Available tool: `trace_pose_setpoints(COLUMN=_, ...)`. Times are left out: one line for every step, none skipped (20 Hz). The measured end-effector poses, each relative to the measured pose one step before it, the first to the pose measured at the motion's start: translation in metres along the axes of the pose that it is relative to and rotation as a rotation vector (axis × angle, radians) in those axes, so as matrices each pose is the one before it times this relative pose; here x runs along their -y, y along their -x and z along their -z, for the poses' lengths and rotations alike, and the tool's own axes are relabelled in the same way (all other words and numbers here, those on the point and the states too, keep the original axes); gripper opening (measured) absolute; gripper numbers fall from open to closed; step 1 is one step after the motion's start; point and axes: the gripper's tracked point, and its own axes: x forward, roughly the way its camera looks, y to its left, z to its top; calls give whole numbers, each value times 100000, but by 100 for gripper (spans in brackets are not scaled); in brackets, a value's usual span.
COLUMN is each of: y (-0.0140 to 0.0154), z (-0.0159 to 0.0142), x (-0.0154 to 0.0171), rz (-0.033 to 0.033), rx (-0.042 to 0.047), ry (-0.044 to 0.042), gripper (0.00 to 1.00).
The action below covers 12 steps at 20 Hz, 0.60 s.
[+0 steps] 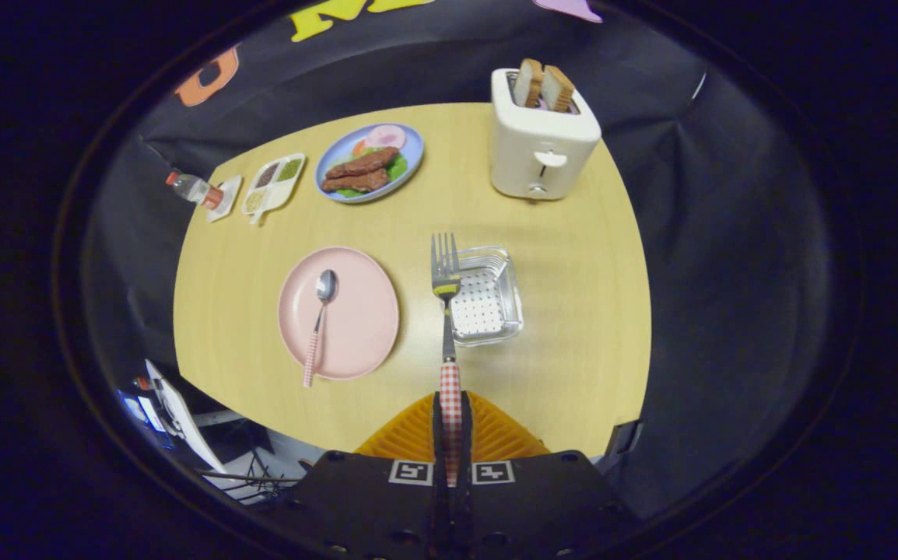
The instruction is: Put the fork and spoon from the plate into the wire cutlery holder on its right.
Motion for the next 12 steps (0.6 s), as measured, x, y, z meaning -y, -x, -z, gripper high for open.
trace_pose_setpoints(y=-111, z=110, x=582, rz=560, rx=-2803, ry=-857, gripper=3)
trace_pose_setpoints(y=-97, z=153, x=352, rz=-500, rx=-3463, ry=-534, gripper=3)
trace_pose_setpoints(y=-54, z=182, x=53, rz=-1009, rx=-3128, ry=-781, gripper=3)
trace_pose_setpoints(y=-208, z=109, x=-96, rz=-1432, rx=-4133, ry=-1239, gripper=3)
trace_pose_setpoints(y=-296, z=46, x=11, rz=-1110, rx=-3671, ry=-1160, gripper=3)
trace_pose_setpoints(y=-275, z=-69, x=10, rz=-292, rx=-3169, ry=-1166, gripper=3)
trace_pose_setpoints(y=-383, z=-122, x=215, rz=700, rx=-3278, ry=-735, gripper=3)
trace_pose_setpoints(y=-299, z=-218, x=327, rz=1428, rx=-2811, ry=-376, gripper=3)
trace_pose_setpoints(y=-220, z=-507, x=192, rz=1510, rx=-1924, ry=-271, gripper=3)
trace_pose_setpoints(y=-189, z=-505, x=130, rz=1353, rx=-1455, ry=117, gripper=3)
trace_pose_setpoints(y=-47, z=-296, x=110, rz=1410, rx=-1922, ry=712, gripper=3)
trace_pose_setpoints(y=-61, z=-468, x=-197, rz=369, rx=-1011, ry=377, gripper=3)
